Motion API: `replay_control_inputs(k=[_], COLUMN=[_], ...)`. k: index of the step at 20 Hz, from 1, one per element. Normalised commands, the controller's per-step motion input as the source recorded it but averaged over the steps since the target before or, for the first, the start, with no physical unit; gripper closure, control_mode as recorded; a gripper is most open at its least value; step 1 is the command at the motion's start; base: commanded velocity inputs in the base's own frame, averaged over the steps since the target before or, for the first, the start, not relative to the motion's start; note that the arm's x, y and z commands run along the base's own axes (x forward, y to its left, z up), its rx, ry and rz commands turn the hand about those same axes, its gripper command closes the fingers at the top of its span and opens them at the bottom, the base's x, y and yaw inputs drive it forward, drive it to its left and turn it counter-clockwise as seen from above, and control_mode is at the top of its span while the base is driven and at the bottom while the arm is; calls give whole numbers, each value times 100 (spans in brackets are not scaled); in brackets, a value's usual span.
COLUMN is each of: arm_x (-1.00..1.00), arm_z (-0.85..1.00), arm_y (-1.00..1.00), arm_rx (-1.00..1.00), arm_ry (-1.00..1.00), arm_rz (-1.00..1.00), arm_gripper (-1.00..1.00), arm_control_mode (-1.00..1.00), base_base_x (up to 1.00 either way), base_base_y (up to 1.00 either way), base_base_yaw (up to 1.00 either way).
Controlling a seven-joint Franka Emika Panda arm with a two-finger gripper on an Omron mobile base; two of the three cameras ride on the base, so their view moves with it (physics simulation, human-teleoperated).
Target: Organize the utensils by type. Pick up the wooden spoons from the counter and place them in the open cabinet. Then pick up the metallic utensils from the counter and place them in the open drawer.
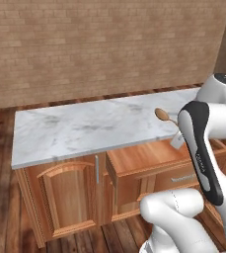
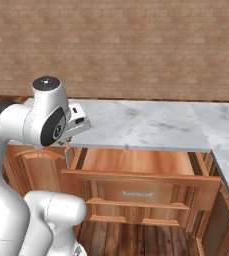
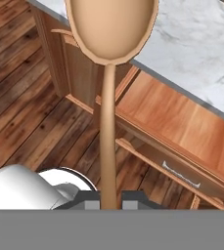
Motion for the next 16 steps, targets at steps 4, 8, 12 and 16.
replay_control_inputs(k=[4, 8, 12, 16], arm_x=[6, 14, 39, 53], arm_z=[-34, -60, -47, -25], arm_y=[-13, -5, -6, 0], arm_rx=[0, 0, 0, 0], arm_ry=[0, 0, 10, 25], arm_rz=[-2, 3, 12, 9], arm_gripper=[100, 100, 100, 100], arm_control_mode=[-100, -100, -100, -100], base_base_x=[0, 0, 0, 0], base_base_y=[0, 0, 0, 0], base_base_yaw=[0, 0, 0, 0])
